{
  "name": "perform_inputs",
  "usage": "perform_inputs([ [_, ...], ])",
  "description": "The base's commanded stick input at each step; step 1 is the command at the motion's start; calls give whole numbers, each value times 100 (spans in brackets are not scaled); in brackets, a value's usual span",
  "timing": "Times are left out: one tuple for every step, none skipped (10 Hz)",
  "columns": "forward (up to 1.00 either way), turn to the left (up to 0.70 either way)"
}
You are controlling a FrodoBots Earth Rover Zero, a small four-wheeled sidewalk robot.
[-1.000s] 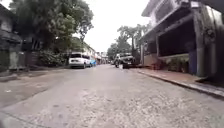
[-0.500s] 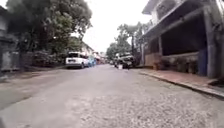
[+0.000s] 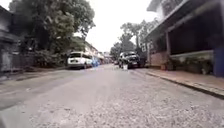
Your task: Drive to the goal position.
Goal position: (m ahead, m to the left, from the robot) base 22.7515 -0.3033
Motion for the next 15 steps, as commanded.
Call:
perform_inputs([
  [100,0],
  [100,0],
  [100,0],
  [100,0],
  [100,0],
  [100,0],
  [100,24],
  [100,6],
  [100,0],
  [100,0],
  [100,0],
  [100,0],
  [100,0],
  [100,9],
  [100,27],
])
